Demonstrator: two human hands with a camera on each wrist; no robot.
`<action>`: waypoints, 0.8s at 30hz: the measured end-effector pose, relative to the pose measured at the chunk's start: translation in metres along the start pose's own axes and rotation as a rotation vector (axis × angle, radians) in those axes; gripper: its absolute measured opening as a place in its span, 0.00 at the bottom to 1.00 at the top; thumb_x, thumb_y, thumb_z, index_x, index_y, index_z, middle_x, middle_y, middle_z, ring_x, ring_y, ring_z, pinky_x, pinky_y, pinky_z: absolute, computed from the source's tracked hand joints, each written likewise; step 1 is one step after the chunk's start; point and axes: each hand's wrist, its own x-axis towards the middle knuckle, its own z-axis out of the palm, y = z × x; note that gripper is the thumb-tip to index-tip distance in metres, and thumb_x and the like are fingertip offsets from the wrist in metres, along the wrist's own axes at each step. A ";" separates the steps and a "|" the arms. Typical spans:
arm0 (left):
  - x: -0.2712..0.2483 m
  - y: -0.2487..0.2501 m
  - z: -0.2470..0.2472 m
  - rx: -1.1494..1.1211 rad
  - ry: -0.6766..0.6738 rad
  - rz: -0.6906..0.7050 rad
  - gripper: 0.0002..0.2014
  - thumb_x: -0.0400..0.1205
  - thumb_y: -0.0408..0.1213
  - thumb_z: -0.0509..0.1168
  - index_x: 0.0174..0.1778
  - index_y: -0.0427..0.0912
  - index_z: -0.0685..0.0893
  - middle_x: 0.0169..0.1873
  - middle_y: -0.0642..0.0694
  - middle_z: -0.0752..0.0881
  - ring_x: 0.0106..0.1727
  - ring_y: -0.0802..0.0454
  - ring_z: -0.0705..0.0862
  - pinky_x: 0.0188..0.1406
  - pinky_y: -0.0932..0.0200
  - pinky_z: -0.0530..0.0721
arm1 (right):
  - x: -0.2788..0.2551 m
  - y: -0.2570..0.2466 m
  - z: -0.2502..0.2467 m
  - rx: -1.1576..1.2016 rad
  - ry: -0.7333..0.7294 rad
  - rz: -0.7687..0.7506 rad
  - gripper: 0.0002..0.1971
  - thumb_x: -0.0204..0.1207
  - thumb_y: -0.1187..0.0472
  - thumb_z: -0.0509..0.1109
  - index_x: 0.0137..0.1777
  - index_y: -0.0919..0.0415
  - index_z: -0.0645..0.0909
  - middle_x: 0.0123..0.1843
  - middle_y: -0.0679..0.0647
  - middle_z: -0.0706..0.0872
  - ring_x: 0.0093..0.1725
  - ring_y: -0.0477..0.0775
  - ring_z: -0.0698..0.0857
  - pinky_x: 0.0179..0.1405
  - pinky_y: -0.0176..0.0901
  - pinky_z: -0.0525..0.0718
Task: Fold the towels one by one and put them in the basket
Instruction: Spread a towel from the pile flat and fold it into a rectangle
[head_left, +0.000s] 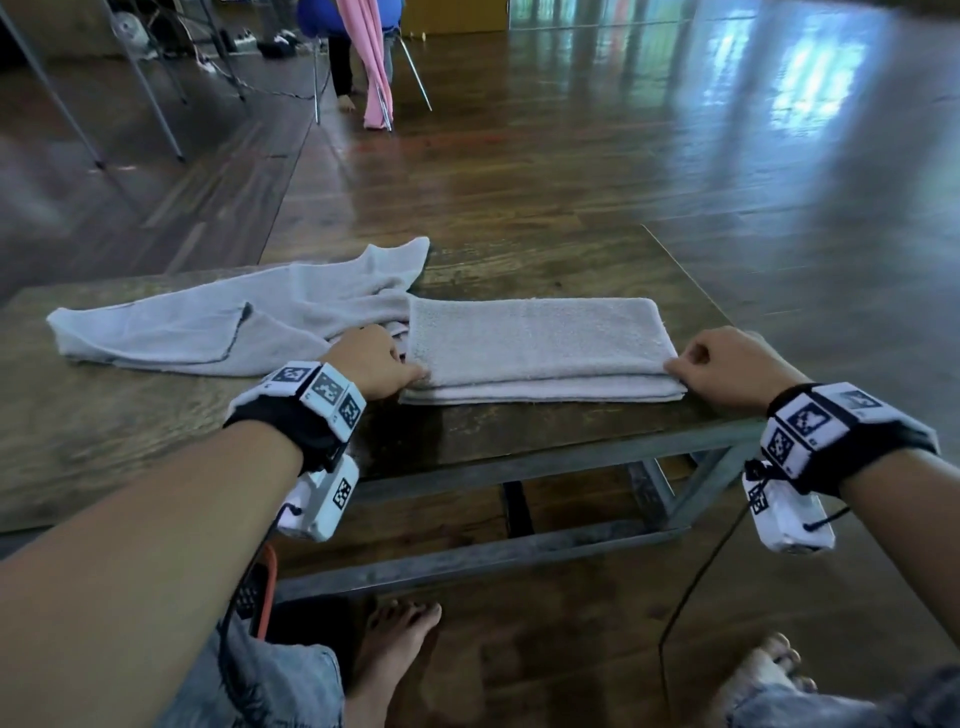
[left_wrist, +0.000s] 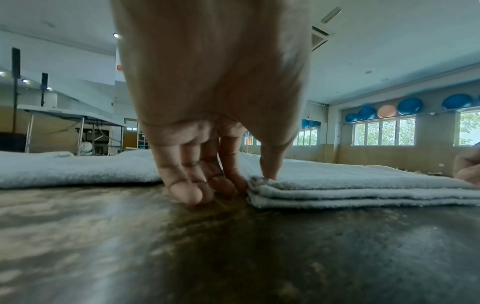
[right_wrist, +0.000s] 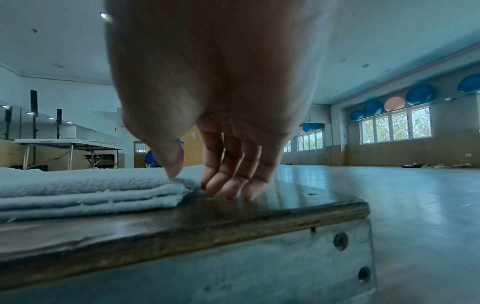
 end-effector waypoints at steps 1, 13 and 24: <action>0.001 0.000 0.001 -0.019 0.019 -0.013 0.27 0.79 0.53 0.70 0.21 0.40 0.72 0.21 0.44 0.73 0.27 0.46 0.75 0.27 0.54 0.67 | 0.002 -0.001 0.002 0.008 0.007 0.014 0.19 0.80 0.49 0.70 0.34 0.62 0.83 0.37 0.58 0.87 0.43 0.55 0.82 0.45 0.51 0.79; -0.002 0.009 -0.005 -0.169 0.065 -0.063 0.15 0.73 0.47 0.77 0.29 0.43 0.81 0.28 0.47 0.84 0.29 0.49 0.81 0.30 0.58 0.78 | -0.007 -0.015 0.003 0.148 0.146 0.066 0.14 0.78 0.55 0.71 0.36 0.65 0.85 0.37 0.56 0.88 0.45 0.58 0.85 0.49 0.52 0.81; -0.014 0.027 -0.006 -0.227 0.007 -0.209 0.20 0.74 0.37 0.78 0.56 0.29 0.85 0.46 0.36 0.89 0.49 0.38 0.89 0.57 0.44 0.88 | -0.006 -0.011 -0.001 0.373 0.166 0.111 0.08 0.74 0.57 0.80 0.39 0.55 0.84 0.37 0.55 0.90 0.54 0.65 0.89 0.71 0.69 0.79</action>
